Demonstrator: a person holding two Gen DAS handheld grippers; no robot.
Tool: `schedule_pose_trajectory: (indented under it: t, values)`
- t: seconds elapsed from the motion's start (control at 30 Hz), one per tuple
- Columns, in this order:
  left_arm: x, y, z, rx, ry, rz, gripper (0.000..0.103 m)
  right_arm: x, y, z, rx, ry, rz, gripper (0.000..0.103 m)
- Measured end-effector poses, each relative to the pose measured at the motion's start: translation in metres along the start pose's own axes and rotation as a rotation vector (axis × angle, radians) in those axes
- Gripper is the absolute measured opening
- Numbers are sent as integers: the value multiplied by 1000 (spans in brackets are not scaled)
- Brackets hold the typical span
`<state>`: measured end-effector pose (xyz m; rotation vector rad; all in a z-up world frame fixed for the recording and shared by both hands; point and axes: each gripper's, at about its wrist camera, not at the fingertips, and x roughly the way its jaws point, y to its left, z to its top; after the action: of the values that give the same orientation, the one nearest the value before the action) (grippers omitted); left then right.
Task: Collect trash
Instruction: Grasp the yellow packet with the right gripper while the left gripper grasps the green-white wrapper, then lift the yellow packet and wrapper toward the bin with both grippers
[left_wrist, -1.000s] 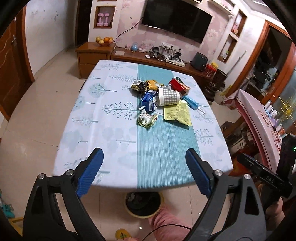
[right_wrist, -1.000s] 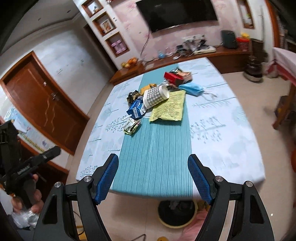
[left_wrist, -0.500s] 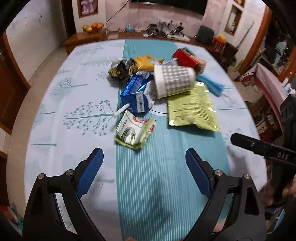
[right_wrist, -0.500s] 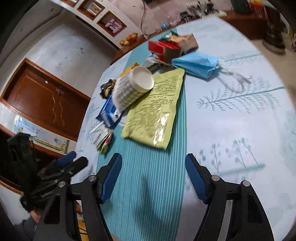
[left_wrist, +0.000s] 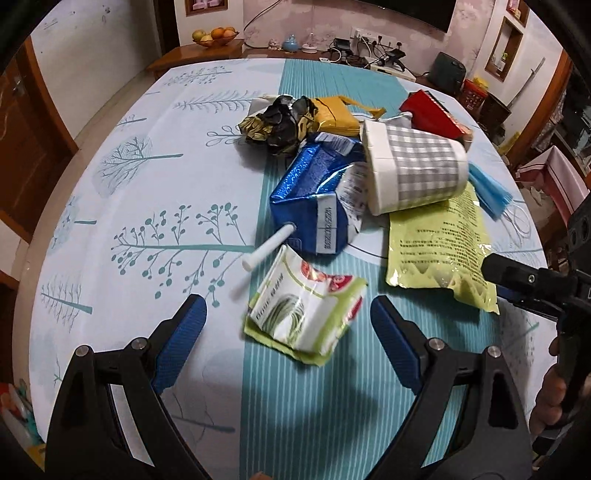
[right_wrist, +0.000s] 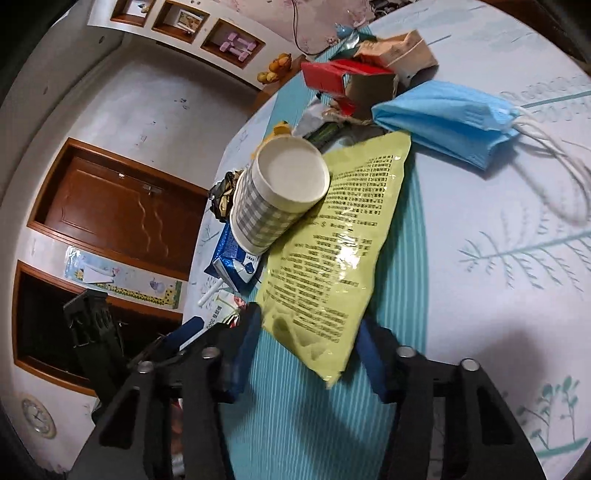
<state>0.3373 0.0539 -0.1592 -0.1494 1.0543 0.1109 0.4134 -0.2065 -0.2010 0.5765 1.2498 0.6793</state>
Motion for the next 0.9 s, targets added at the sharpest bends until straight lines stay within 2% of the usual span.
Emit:
schedule_pose_trajectory:
  t: [0.07, 0.2, 0.27, 0.33, 0.4, 0.43, 0.47, 0.5, 0.53, 0.6, 0.7, 0.9]
  values:
    - [6, 1, 2, -7, 22, -17, 89, 6, -2, 3, 29, 18, -12, 26]
    - [23, 6, 5, -52, 102, -50, 88, 9, -8, 2, 75, 31, -9, 19]
    - [23, 6, 8, -55, 90, -49, 88, 5, -8, -4, 89, 37, -5, 8]
    - [25, 5, 11, -65, 97, -64, 82, 3, -7, -8, 96, 36, -5, 5]
    - [23, 4, 13, -67, 96, -66, 64, -1, -5, -13, 106, 33, -3, 3]
    - [22, 3, 13, -64, 99, -63, 63, -3, -4, -15, 110, 30, -1, 3]
    - [20, 2, 14, -65, 103, -67, 56, -6, -2, -18, 115, 26, 0, 2]
    - [18, 2, 14, -68, 108, -83, 44, -10, 1, -21, 116, 23, -1, 2]
    - [15, 2, 12, -71, 109, -84, 40, -14, 5, -25, 117, 19, -3, 2]
    - [10, 2, 10, -73, 121, -87, 21, -22, 12, -30, 115, 14, -8, 1]
    - [-4, 0, 2, -82, 138, -105, 14, -29, 27, -40, 107, 7, -28, 1]
    - [-50, -9, -16, -17, 124, -153, 13, -46, 53, -67, 124, 38, -76, 1]
